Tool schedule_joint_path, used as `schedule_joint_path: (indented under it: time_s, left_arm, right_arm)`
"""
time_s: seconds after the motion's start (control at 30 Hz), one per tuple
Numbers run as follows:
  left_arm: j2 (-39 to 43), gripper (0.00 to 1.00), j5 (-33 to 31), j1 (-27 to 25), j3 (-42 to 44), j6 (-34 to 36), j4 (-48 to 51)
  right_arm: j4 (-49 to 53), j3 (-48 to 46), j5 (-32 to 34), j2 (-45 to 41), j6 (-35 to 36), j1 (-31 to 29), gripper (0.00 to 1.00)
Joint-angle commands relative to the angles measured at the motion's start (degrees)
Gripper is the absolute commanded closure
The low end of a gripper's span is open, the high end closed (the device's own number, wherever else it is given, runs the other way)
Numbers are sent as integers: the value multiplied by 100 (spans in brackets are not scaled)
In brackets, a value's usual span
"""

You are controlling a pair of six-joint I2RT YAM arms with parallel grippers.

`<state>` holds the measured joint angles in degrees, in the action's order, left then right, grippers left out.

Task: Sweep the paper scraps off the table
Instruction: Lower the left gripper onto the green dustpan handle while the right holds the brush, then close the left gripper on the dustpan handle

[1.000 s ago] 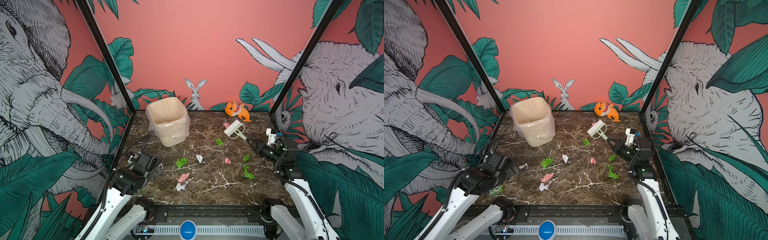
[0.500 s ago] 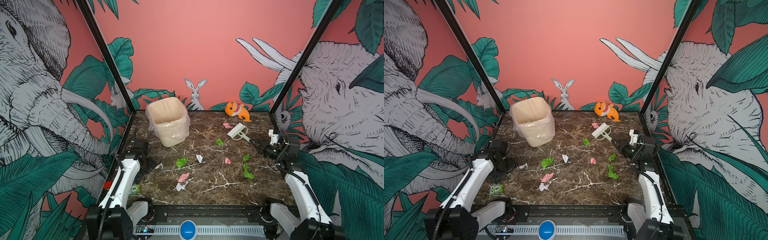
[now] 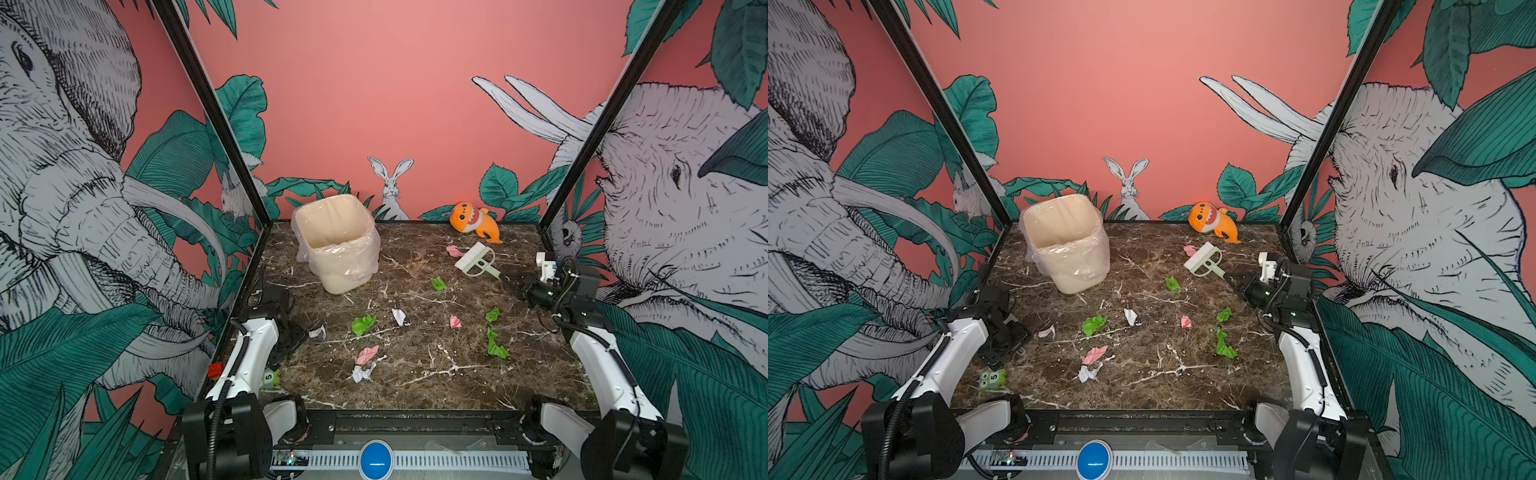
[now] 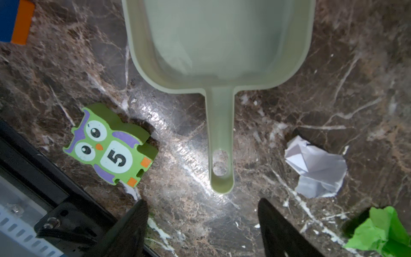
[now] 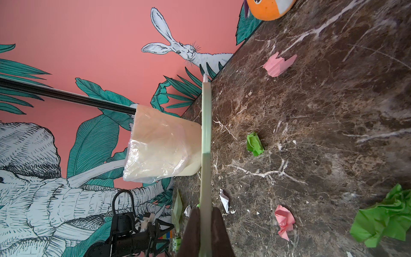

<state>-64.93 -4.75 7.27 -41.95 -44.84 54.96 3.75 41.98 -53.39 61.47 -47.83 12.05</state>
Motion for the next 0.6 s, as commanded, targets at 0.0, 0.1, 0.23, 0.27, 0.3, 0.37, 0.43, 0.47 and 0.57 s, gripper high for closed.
schedule_joint_path:
  time_s: [0.0,0.1,0.23,0.27,0.3,0.37,0.43,0.47,0.57]
  left_arm:
    - [-64,26,90,88,104,90,-349]
    - [-246,30,248,121,156,75,-595]
    - [-565,36,435,126,60,76,-694]
    - [-613,37,427,127,20,97,-674]
    - [-650,38,394,130,-19,107,-621]
    - [-670,38,291,130,-75,151,-529]
    - [-662,40,214,134,-76,168,-496]
    - [-669,40,200,125,-63,181,-493]
    - [-759,41,205,126,-2,187,-537]
  right_arm:
    - [-538,56,-181,45,-129,16,100]
    - [-526,91,-190,51,-132,16,100]
    - [-447,74,-181,40,-71,20,100]
    - [-443,83,-174,30,-64,29,100]
    - [-436,85,-173,37,-59,25,100]
    - [-441,104,-172,40,-59,25,100]
    - [-434,117,-181,54,-59,34,100]
    - [-433,122,-185,62,-59,33,100]
    - [-416,144,-186,84,-35,43,100]
